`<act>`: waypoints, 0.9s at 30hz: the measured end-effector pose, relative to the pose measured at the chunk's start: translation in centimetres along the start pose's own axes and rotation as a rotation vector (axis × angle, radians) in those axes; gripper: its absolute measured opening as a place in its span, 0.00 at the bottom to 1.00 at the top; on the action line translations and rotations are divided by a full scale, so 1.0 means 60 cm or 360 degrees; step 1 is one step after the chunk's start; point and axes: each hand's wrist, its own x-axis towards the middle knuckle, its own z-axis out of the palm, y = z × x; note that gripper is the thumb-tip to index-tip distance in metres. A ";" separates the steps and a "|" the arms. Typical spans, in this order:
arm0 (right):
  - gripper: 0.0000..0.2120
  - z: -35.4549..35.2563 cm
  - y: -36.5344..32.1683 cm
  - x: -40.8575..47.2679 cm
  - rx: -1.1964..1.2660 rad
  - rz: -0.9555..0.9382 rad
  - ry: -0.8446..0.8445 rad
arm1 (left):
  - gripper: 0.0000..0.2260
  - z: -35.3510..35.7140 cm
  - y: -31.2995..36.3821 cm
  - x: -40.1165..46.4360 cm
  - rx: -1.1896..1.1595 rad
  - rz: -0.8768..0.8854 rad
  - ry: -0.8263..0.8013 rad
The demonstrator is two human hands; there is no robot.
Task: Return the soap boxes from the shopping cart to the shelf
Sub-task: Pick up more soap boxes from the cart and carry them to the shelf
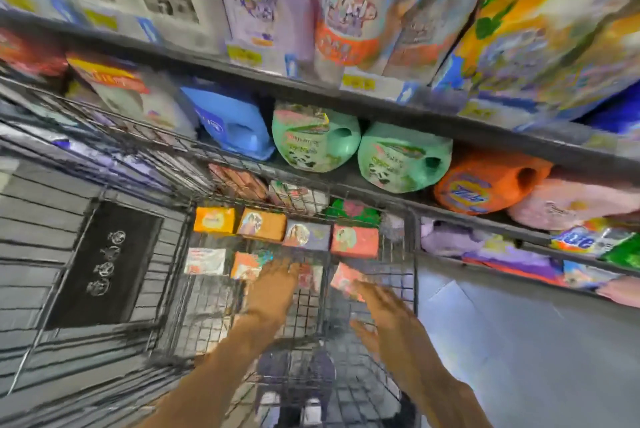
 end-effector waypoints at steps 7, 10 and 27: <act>0.31 0.121 0.024 0.046 -0.0239 0.0031 -0.0022 | 0.25 0.103 -0.004 0.100 0.0085 0.0005 -0.0094; 0.30 0.138 0.032 0.054 -0.0231 0.0060 0.0005 | 0.24 0.112 -0.002 0.107 0.0020 -0.0046 -0.0006; 0.30 0.161 0.055 0.134 -0.0762 0.0491 -0.0497 | 0.18 0.111 -0.020 -0.001 -0.1218 -0.0072 0.0186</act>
